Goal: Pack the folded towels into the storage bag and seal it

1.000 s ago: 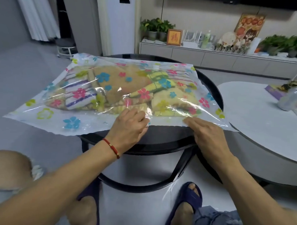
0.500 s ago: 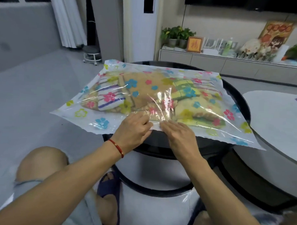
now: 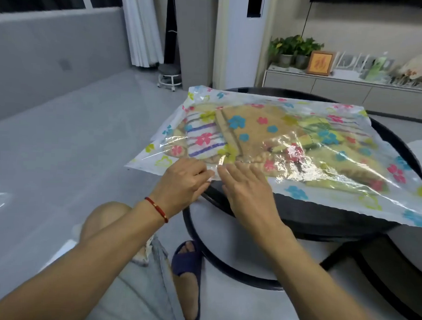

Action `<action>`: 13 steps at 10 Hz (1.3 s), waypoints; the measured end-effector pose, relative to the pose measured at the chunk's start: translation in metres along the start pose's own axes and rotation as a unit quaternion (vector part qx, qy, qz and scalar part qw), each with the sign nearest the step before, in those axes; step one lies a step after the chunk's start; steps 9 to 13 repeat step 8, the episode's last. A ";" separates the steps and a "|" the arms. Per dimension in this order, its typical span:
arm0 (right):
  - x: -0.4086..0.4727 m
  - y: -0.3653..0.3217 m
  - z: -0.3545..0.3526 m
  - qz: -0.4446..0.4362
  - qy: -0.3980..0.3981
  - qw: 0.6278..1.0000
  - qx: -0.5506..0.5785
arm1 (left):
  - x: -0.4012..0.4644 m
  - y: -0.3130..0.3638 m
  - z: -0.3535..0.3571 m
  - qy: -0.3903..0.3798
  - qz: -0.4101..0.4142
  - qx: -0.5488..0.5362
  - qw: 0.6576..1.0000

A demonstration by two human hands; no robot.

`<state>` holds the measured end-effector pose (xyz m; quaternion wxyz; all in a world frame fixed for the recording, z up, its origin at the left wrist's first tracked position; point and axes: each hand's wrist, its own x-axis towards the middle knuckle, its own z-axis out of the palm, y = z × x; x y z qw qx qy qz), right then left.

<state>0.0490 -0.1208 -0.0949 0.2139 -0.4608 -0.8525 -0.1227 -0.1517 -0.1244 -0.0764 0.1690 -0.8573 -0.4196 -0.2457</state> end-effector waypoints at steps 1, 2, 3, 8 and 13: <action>0.013 -0.012 0.006 0.006 -0.003 0.999 0.036 | -0.009 -0.017 -0.008 -0.027 -0.020 -0.006 0.999; 0.006 -0.008 0.007 0.017 0.027 0.999 0.022 | -0.025 -0.042 -0.019 -0.047 -0.055 0.008 0.997; -0.002 -0.003 0.012 0.021 0.066 0.997 0.042 | -0.049 -0.073 -0.035 -0.059 -0.090 0.029 0.994; -0.016 -0.006 0.031 0.039 0.011 0.993 0.115 | -0.092 -0.100 -0.045 -0.065 -0.201 0.051 0.976; -0.016 -0.006 0.031 0.039 0.011 0.993 0.115 | -0.092 -0.100 -0.045 -0.065 -0.201 0.051 0.976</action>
